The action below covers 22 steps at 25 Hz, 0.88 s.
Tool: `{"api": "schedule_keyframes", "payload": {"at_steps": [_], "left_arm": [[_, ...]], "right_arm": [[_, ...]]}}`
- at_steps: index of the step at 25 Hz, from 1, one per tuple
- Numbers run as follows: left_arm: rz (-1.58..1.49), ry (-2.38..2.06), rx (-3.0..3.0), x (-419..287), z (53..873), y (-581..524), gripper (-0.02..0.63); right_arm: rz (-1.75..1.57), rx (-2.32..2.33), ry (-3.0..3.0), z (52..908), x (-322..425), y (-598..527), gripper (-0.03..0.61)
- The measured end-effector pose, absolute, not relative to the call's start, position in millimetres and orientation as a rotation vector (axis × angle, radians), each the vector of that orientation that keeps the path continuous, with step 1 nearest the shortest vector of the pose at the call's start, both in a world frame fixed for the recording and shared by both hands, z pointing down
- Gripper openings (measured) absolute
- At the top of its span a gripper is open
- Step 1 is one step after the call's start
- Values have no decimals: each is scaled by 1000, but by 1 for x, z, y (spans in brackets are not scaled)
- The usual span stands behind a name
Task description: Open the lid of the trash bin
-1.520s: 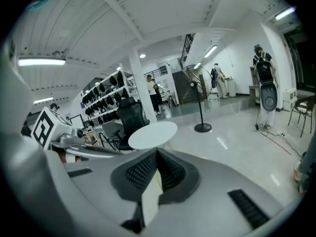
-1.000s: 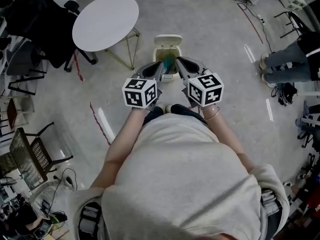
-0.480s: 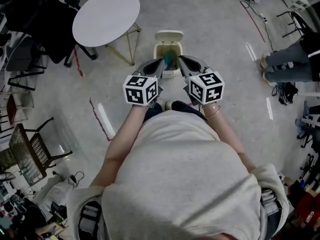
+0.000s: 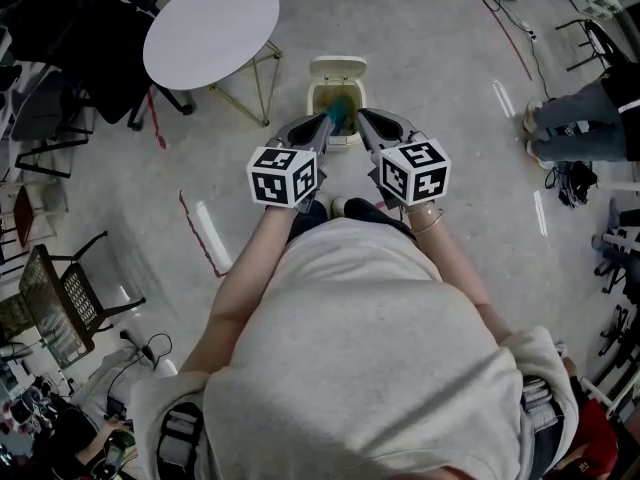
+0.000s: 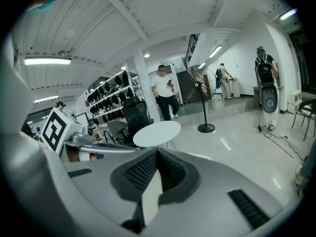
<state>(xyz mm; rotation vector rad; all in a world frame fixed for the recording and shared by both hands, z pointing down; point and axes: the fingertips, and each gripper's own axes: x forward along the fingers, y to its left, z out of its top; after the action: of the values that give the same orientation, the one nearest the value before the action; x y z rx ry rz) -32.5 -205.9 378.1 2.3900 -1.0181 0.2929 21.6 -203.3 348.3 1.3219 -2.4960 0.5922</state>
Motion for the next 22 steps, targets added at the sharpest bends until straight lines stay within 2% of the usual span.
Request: {"api": "schedule_keyframes", "payload": {"at_steps": [22], "left_arm": [[338,-951,2406,-19,382,-194,9]], "right_arm": [[612,1279,-2479,355,21,-196,8]]}}
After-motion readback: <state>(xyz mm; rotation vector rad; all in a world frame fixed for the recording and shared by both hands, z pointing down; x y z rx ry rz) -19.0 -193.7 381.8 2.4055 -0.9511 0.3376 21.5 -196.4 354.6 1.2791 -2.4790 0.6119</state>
